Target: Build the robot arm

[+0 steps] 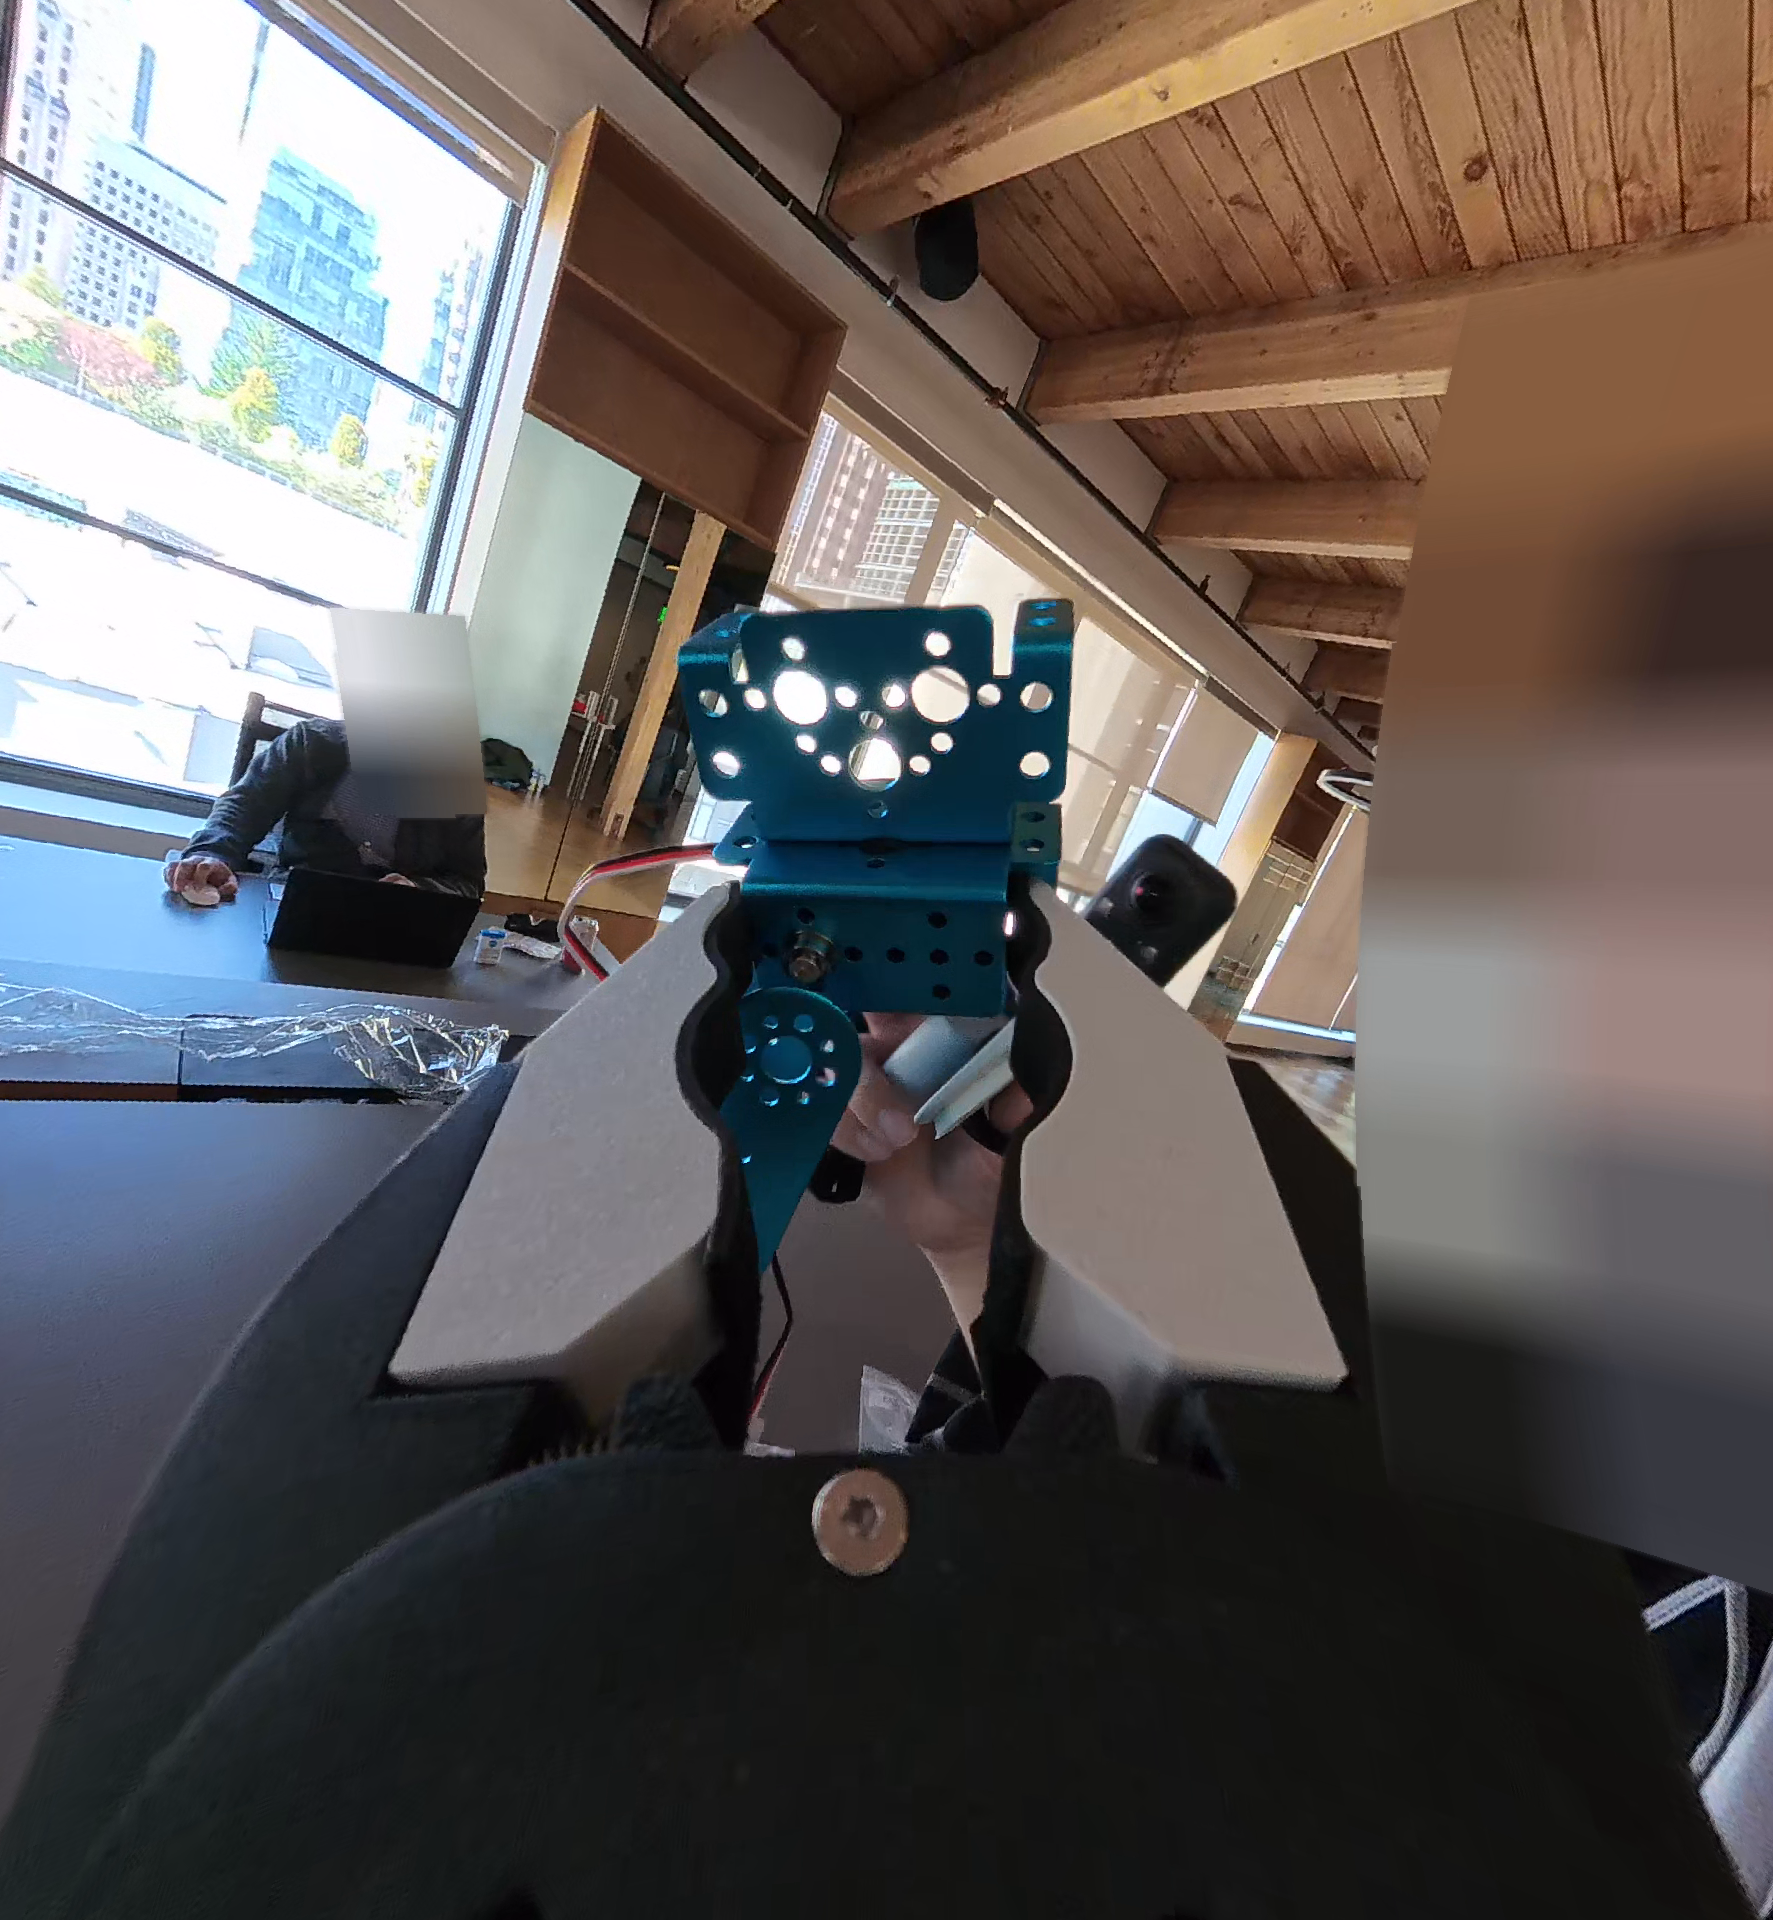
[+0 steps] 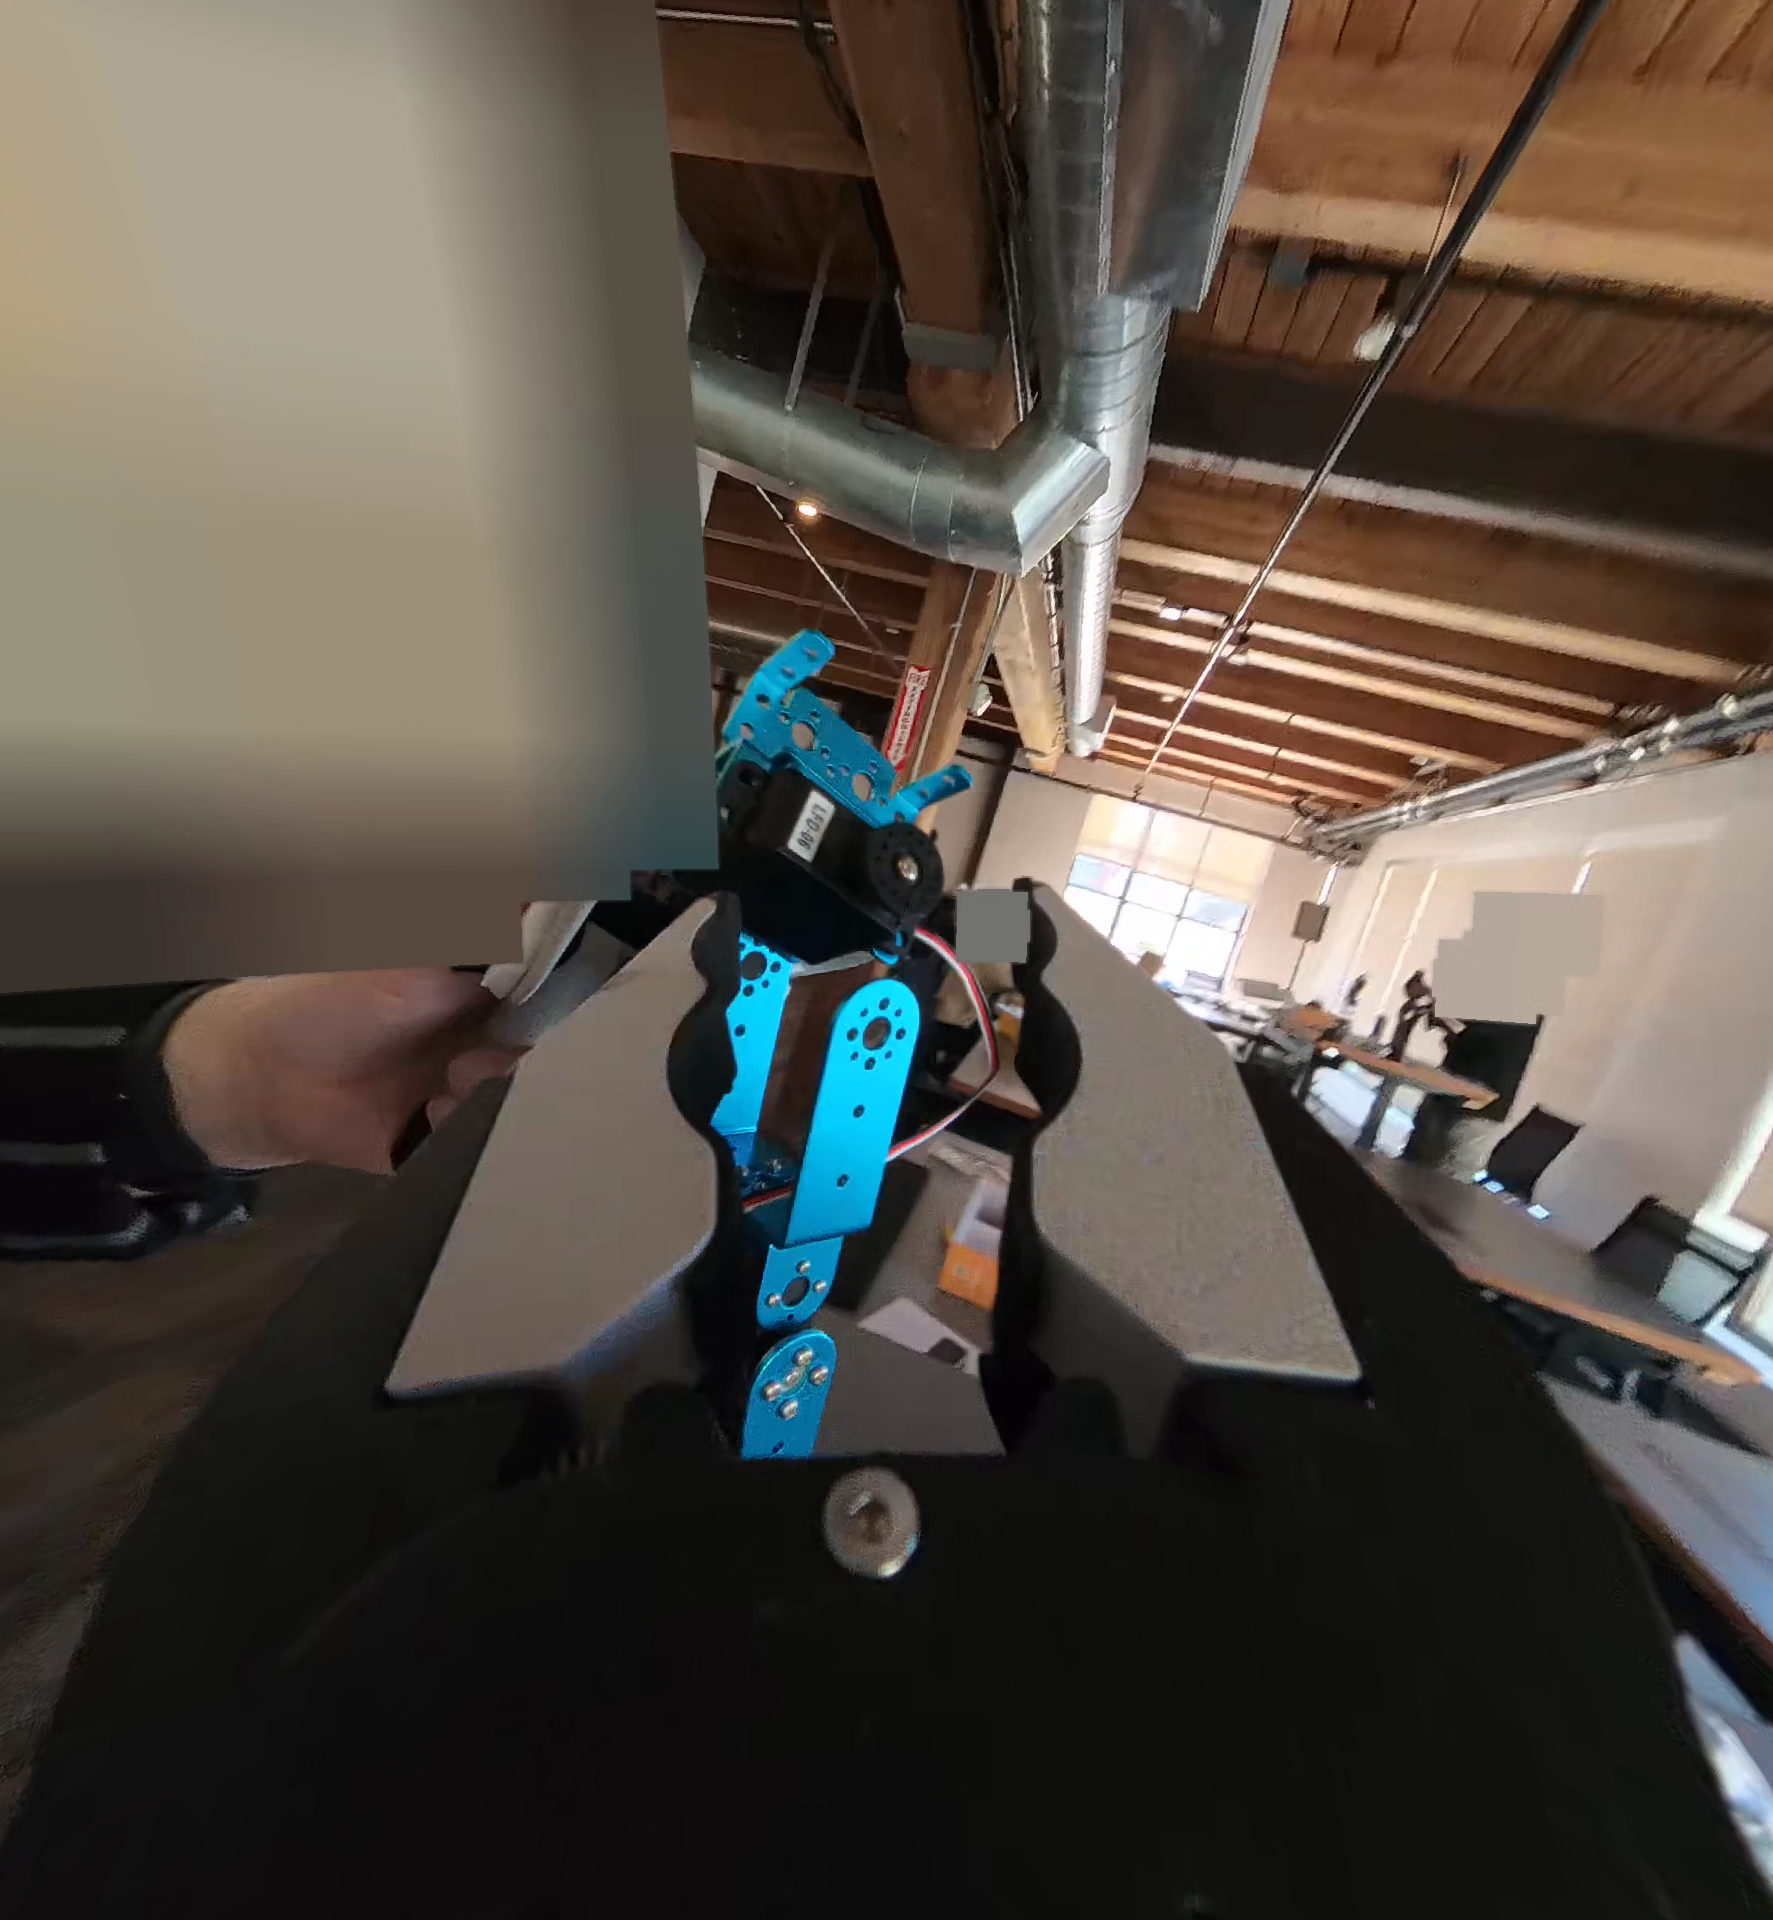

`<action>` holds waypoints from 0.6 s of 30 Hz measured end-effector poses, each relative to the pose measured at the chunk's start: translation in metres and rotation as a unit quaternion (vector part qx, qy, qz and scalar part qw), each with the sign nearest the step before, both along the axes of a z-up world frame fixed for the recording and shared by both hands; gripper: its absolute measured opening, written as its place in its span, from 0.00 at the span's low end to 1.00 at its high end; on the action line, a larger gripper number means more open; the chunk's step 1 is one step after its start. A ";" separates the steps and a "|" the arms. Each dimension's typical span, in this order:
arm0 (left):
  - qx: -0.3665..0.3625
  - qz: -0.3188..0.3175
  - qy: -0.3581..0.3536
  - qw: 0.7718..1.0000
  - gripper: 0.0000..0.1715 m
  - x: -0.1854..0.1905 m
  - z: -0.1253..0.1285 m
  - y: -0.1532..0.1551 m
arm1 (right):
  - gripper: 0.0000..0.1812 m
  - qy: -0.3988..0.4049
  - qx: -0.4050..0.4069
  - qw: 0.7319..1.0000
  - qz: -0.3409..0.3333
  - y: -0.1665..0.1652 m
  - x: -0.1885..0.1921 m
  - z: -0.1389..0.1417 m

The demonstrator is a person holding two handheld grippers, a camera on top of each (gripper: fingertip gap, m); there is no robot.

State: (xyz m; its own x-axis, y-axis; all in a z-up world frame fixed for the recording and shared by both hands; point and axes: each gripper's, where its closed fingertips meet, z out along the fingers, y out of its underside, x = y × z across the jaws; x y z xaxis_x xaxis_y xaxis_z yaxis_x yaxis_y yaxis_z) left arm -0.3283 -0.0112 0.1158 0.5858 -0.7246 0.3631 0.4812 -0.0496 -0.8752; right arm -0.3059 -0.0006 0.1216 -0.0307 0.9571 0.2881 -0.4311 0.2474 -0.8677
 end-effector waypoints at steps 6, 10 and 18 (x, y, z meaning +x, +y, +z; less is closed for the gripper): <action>-0.032 -0.014 0.020 0.999 0.28 0.002 -0.002 -0.004 | 0.28 0.000 0.132 0.989 -0.071 -0.019 0.001 0.000; -0.042 -0.005 0.070 0.997 0.28 0.005 -0.004 -0.007 | 0.27 -0.022 0.207 0.971 -0.117 -0.027 -0.004 -0.004; -0.040 -0.023 0.201 0.978 0.28 0.034 -0.004 -0.021 | 0.27 -0.011 0.290 0.938 -0.189 -0.039 -0.002 0.004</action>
